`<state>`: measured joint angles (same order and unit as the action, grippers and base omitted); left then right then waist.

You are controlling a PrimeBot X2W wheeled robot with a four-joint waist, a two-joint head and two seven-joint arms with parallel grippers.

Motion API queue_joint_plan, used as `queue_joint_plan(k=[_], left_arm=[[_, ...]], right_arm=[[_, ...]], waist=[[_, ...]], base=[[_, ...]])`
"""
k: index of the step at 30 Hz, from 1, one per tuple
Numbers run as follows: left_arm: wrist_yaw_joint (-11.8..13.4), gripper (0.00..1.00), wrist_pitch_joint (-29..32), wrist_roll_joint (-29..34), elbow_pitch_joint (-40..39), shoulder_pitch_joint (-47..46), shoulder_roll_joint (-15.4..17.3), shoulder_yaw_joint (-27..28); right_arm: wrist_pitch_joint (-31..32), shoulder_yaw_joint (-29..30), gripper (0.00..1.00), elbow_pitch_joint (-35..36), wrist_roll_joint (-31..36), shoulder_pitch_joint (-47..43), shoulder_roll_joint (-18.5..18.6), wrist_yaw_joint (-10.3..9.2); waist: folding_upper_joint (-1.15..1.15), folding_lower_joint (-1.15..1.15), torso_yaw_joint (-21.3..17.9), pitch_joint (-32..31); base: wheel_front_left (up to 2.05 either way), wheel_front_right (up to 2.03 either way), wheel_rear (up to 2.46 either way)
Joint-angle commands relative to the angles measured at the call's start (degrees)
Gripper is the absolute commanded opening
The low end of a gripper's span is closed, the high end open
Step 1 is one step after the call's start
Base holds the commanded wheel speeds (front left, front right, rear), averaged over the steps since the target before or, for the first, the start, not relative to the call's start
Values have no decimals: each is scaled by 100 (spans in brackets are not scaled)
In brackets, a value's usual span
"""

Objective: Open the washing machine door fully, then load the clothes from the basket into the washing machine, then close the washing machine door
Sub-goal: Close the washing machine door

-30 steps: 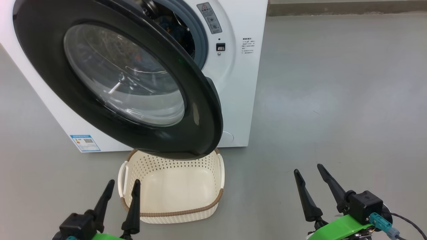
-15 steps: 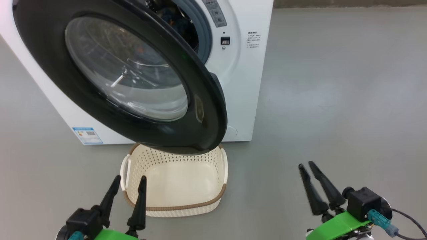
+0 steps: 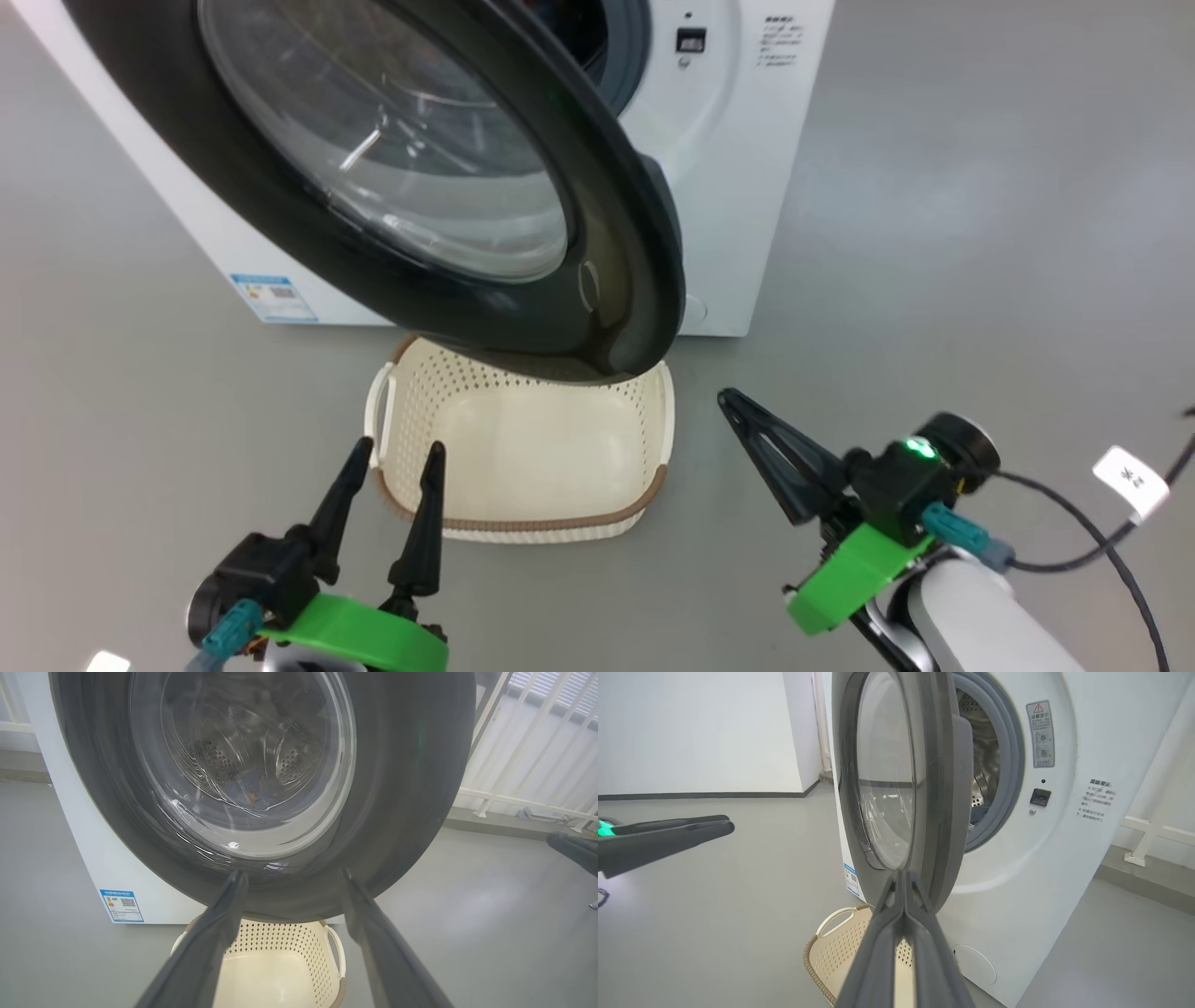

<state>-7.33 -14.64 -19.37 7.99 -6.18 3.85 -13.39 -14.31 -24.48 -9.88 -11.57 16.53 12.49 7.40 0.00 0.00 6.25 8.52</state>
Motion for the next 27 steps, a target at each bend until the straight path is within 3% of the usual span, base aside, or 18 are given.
queue_joint_plan(k=[1,6,11,27], left_arm=[[-15,100,-36,9,-113,-233,27,144],[-15,100,-36,-16,-89,-401,-16,47],[-15,100,-36,-55,-70,-538,-54,-30],[-15,100,-36,-239,-76,-678,-96,-268]], right_arm=[[-69,-203,0,108,-116,223,38,9],[-69,-737,0,-47,-317,824,333,9],[-69,-911,0,-241,-450,1280,481,9],[-69,-472,0,-649,-527,1759,994,9]], waist=[[0,0,199,224],[0,0,427,461],[0,0,679,661],[0,0,1411,1061]], base=[[0,0,0],[0,0,0],[0,0,0],[0,0,0]])
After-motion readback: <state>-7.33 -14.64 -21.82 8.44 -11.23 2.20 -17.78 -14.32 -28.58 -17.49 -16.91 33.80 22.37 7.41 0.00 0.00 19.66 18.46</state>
